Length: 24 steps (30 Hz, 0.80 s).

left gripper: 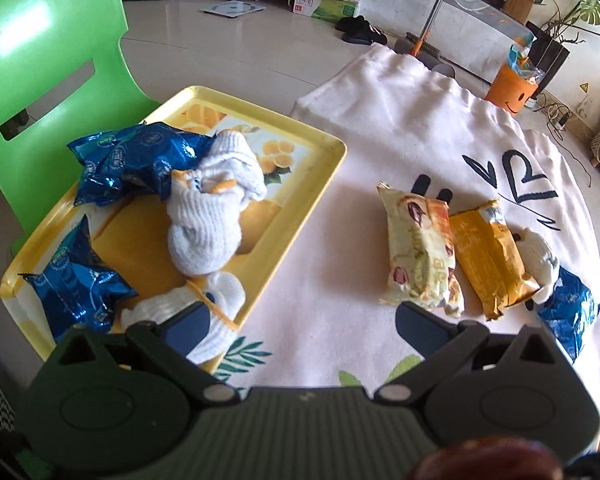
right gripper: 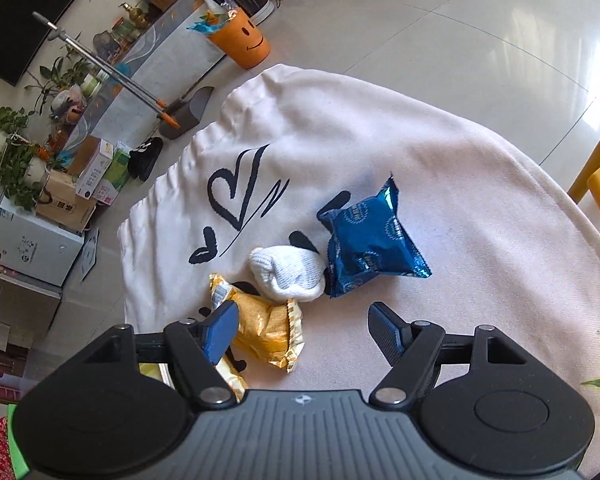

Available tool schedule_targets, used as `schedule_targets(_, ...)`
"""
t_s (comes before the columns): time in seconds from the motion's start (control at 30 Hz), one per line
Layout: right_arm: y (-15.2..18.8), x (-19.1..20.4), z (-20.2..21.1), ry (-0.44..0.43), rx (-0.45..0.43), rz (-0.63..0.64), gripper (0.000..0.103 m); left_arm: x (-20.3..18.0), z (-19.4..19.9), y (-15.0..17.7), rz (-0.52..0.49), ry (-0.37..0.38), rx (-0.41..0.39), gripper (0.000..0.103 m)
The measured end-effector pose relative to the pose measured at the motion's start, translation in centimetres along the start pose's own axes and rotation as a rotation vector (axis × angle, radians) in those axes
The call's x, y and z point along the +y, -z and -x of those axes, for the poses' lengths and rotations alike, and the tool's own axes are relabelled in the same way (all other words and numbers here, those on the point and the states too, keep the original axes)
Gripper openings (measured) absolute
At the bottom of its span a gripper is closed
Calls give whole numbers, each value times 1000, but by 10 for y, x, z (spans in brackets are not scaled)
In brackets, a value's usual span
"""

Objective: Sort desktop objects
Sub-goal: 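Move both tools back from the tray over the remaining snacks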

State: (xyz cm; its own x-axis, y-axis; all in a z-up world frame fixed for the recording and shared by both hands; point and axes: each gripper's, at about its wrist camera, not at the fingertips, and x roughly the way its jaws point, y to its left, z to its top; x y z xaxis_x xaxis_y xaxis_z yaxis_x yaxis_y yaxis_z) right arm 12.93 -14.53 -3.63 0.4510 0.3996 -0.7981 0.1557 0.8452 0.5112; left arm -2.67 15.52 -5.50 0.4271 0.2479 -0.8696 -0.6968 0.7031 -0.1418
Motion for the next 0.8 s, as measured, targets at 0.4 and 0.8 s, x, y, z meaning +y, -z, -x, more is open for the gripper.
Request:
schedule_targets(0.4,-13,-20,1,-25,1,-46,72,-53,-25,-19,-70,29,51,102)
schedule_targets(0.8,-11,-9,-8,-72,31,28,72,-73,-73,-26,-54,10,98,102)
